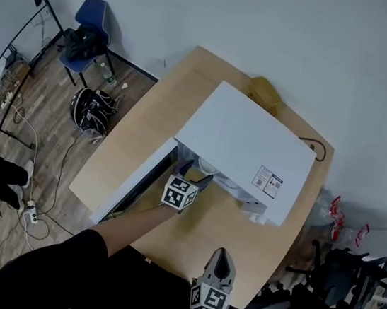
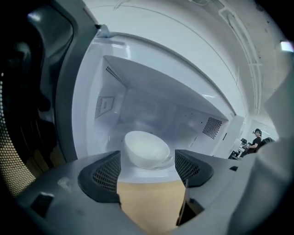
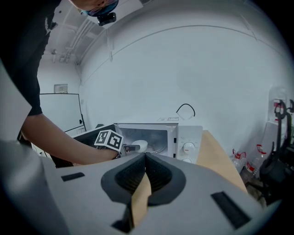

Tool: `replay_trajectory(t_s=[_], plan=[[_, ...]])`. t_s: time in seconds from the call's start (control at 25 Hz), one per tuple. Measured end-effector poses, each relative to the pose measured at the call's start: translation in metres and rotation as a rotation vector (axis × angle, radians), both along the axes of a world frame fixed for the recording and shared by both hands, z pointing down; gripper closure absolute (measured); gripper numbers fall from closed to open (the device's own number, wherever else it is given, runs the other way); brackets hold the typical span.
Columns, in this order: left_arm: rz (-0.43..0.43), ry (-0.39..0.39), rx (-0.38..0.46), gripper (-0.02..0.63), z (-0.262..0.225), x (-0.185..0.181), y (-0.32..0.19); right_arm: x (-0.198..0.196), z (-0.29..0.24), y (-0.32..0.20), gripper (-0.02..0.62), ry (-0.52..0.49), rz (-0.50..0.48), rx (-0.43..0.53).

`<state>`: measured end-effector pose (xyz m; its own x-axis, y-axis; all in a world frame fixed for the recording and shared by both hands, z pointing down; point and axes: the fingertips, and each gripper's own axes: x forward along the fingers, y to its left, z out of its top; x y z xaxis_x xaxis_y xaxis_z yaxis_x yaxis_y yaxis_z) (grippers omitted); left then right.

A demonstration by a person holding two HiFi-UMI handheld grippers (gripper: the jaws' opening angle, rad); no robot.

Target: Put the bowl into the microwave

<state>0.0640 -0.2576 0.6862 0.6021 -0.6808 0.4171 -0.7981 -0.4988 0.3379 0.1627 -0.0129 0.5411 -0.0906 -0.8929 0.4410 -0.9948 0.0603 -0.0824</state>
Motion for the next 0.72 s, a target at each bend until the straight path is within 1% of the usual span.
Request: replay_trajectory(t_s=[0.08, 0.2, 0.32, 0.72], plan=[[0.022, -0.016, -0.005, 0.261, 0.005, 0.003, -0.004, 0.003, 0.0, 0.001, 0.535, 0.006, 0.006, -0.001], [0.055, -0.062, 0.012, 0.262, 0.007, 0.007, -0.011, 0.011, 0.001, 0.002, 0.535, 0.006, 0.025, -0.004], [0.071, -0.084, 0.013, 0.262, 0.01, 0.013, -0.018, 0.02, 0.005, 0.003, 0.535, -0.001, 0.046, -0.013], [0.079, -0.084, 0.025, 0.262, 0.01, 0.038, -0.038, 0.033, 0.01, -0.003, 0.535, -0.017, 0.064, -0.033]])
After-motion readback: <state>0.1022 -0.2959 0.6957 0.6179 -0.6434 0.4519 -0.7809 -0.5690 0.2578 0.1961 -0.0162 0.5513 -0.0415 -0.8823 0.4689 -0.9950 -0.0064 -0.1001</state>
